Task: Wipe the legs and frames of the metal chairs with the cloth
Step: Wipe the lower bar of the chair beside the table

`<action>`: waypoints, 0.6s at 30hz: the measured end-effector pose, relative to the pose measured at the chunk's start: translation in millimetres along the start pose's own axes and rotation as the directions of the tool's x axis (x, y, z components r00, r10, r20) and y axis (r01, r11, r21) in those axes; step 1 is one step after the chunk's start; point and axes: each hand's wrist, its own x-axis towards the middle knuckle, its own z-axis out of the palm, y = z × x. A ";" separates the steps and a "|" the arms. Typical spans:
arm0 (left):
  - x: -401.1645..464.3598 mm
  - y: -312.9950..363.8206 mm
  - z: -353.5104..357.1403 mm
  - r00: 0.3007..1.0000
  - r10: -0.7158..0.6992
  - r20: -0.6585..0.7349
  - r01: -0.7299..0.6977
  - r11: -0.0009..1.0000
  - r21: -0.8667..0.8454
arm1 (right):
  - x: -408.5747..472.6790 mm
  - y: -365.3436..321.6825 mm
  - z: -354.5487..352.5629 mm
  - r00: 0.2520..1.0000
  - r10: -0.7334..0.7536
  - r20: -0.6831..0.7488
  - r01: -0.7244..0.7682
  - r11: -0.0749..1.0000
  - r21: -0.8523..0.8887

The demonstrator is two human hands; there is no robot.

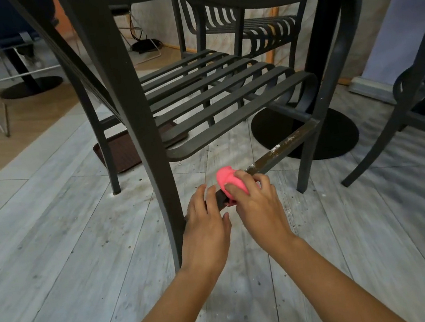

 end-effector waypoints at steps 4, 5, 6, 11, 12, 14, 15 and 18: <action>3.7 1.1 9.5 1.000 0.000 0.008 -0.002 0.986 0.165 | 1.8 5.5 2.1 1.000 0.004 -0.026 -0.003 1.000 0.012; 4.0 0.4 10.6 1.000 0.018 -0.003 -0.018 0.980 0.200 | 2.4 6.7 2.3 1.000 0.008 -0.026 -0.007 1.000 0.013; 3.8 0.3 10.3 1.000 0.026 -0.013 -0.022 0.974 0.225 | 2.8 7.4 2.2 1.000 0.010 -0.025 -0.010 1.000 0.014; 4.9 2.9 8.7 1.000 0.021 0.014 -0.024 0.958 0.285 | 4.7 8.0 -1.0 1.000 0.020 0.011 -0.020 0.999 0.029; 5.4 3.4 8.6 1.000 0.013 0.012 -0.016 0.957 0.289 | 5.4 8.1 -2.3 1.000 0.022 0.016 -0.022 0.999 0.029; 5.8 3.7 8.6 1.000 0.000 0.016 -0.005 0.953 0.301 | 6.7 8.7 -4.7 0.999 0.027 0.017 -0.027 0.999 0.019; 5.7 3.9 8.6 1.000 -0.005 0.021 -0.002 0.953 0.303 | 7.3 9.3 -5.5 0.999 0.030 0.013 -0.031 0.999 0.017; 6.0 4.9 7.7 1.000 -0.010 0.024 0.002 0.953 0.302 | 9.6 11.2 -7.3 0.999 0.032 0.011 -0.032 0.999 0.018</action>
